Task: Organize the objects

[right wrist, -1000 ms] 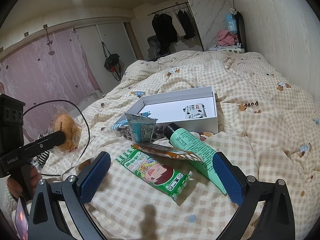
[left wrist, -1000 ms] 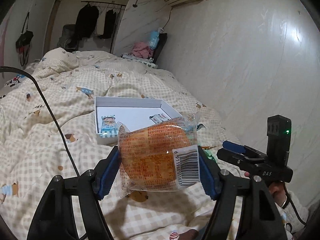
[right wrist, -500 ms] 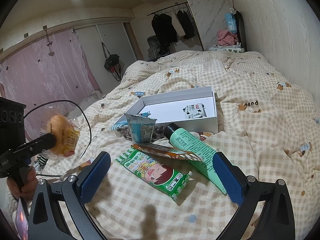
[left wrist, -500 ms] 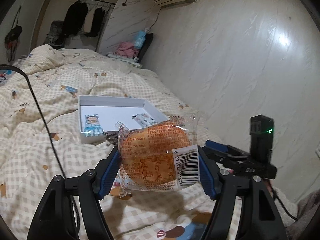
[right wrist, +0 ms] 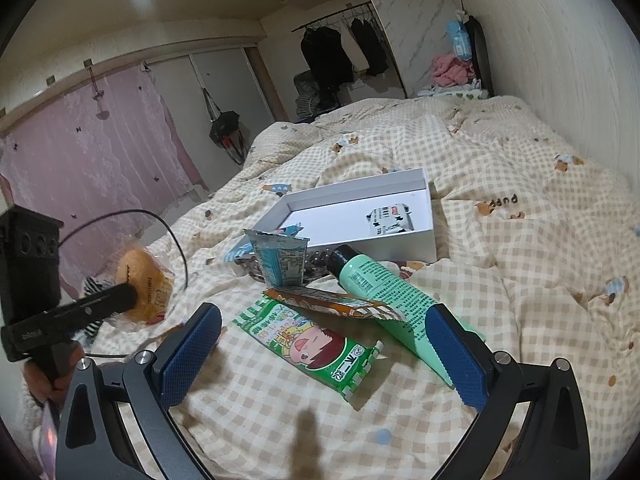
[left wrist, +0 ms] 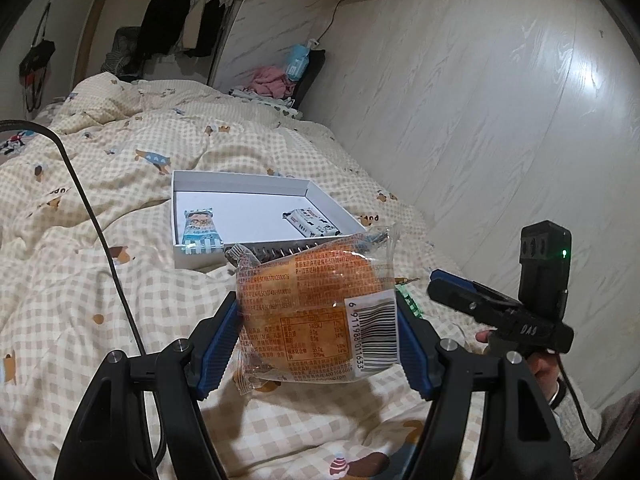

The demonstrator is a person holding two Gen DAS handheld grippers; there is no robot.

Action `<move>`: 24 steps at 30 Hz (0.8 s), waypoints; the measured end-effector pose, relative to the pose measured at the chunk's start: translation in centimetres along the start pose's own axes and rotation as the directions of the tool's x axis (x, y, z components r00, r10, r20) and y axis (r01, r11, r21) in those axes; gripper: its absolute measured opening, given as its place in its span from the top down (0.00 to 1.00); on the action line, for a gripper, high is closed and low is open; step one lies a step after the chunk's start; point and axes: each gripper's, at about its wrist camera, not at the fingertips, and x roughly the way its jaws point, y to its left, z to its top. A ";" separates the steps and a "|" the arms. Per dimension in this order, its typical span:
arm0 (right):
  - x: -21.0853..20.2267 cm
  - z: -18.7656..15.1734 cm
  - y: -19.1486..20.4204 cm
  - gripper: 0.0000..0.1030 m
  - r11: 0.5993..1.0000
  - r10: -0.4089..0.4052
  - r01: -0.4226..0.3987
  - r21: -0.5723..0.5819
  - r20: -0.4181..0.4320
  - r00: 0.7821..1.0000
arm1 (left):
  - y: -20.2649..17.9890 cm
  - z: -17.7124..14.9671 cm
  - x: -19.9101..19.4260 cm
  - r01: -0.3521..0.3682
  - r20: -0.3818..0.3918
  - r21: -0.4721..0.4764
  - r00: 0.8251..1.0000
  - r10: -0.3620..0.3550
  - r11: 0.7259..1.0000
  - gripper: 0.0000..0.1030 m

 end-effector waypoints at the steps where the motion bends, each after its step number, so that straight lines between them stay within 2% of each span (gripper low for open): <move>1: 0.1 0.2 -0.5 0.00 0.999 0.040 -0.040 0.018 -0.012 0.999 | 0.0 0.0 0.1 -0.008 -0.006 -0.002 1.000 0.008 1.000 0.27; 4: 0.5 1.3 -2.6 0.00 0.982 0.165 -0.160 0.098 -0.041 0.986 | -0.2 0.0 0.6 -0.056 -0.029 0.008 0.998 0.056 0.998 0.27; 6: 0.8 2.3 -4.1 0.00 0.971 0.198 -0.188 0.146 -0.057 0.979 | -0.4 -0.1 0.8 -0.068 -0.038 0.021 0.997 0.069 0.997 0.27; 12: 0.3 3.8 -6.0 0.00 0.977 0.189 -0.175 0.125 -0.107 0.976 | -0.4 -0.3 1.3 -0.063 -0.060 0.029 0.996 0.065 0.998 0.27; 15: 0.3 3.5 -6.8 0.00 0.985 0.153 -0.142 0.096 -0.128 0.980 | 0.0 -0.3 1.5 -0.064 -0.070 0.016 0.995 0.065 0.998 0.27; 18: 0.4 2.8 -7.6 0.01 0.984 0.166 -0.155 0.082 -0.143 0.976 | 0.0 -0.3 1.5 -0.083 -0.073 0.013 0.994 0.084 0.996 0.27; 21: 1.3 2.1 -8.8 0.09 0.985 0.166 -0.153 0.086 -0.175 0.971 | 0.1 -0.3 1.8 -0.089 -0.083 0.013 0.992 0.090 0.996 0.27; 24: 2.2 2.0 -9.1 0.28 0.991 0.136 -0.132 0.029 -0.230 0.964 | 0.1 -0.3 1.8 -0.089 -0.084 0.013 0.992 0.090 0.996 0.27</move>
